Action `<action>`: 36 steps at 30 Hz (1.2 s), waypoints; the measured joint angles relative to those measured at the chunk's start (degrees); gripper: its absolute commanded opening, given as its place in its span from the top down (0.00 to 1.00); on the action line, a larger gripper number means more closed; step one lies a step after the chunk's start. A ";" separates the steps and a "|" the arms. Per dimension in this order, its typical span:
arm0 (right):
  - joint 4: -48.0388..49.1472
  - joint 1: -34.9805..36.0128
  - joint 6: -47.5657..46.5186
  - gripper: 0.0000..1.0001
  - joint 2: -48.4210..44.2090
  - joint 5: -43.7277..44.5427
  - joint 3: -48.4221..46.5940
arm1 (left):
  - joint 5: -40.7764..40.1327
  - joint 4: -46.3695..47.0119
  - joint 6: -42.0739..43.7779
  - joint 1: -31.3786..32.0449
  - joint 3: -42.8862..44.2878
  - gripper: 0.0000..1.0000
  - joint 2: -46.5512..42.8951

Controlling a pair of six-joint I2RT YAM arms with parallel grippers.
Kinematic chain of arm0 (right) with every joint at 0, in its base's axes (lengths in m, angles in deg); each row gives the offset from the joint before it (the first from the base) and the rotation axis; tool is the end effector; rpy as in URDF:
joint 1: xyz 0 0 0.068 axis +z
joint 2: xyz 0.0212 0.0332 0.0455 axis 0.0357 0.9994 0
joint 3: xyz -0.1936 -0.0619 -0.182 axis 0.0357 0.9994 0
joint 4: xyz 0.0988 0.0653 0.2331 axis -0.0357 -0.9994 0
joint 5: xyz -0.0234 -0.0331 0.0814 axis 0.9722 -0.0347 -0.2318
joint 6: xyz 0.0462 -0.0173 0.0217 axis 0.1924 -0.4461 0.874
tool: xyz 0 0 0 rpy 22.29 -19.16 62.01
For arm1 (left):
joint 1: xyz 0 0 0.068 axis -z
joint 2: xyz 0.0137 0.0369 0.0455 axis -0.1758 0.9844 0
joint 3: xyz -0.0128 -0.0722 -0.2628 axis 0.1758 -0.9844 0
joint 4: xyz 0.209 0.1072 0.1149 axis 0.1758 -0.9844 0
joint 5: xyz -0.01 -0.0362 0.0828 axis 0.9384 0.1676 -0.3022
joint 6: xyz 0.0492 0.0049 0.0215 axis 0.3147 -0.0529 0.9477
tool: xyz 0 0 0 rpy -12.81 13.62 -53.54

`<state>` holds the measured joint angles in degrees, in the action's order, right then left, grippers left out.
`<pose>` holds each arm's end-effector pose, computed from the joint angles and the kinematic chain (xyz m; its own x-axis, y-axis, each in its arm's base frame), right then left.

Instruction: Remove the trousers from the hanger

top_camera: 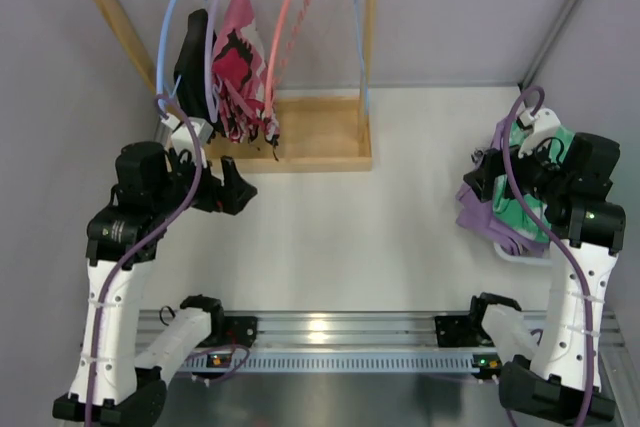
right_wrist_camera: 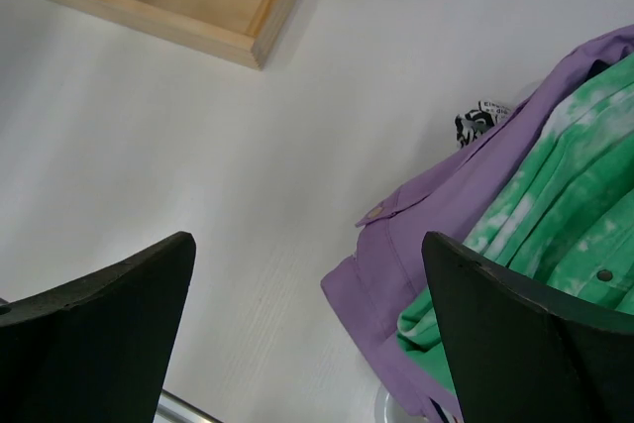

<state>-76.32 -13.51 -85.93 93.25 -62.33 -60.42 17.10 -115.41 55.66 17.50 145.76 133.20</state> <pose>0.1435 -0.0181 0.4031 -0.4325 -0.0954 -0.8966 -0.3892 0.9167 0.0902 0.1291 -0.0309 0.4187 -0.5440 -0.0186 -0.8389 0.4052 0.8696 -0.2820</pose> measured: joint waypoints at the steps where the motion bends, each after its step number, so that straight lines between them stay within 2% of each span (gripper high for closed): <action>1: 0.00 0.00 0.00 0.01 0.00 -0.02 0.00 | 0.11 -0.20 -0.39 -0.20 0.70 0.01 0.26; 7: 0.00 0.00 0.00 0.01 0.02 -0.04 0.00 | 3.19 -1.05 -2.05 -1.31 12.24 0.01 5.07; 13: 0.02 0.00 0.26 0.01 1.22 -0.07 -0.02 | 4.76 1.90 -6.14 -1.36 28.44 0.08 12.63; 22: 0.00 0.00 0.66 0.01 1.86 -0.04 -0.09 | -1.88 10.14 -18.10 -2.10 44.13 0.28 25.16; 28: -0.11 0.00 0.66 0.01 1.95 -0.02 -0.46 | -6.75 11.78 -21.86 -4.46 47.91 0.31 32.13; 36: -0.11 0.00 0.66 0.01 2.25 -0.02 -0.46 | -10.25 12.39 -22.27 -4.81 46.84 0.34 34.21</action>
<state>-76.43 -13.51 -85.28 95.51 -62.35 -60.88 6.85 -103.01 33.39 12.70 192.60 167.40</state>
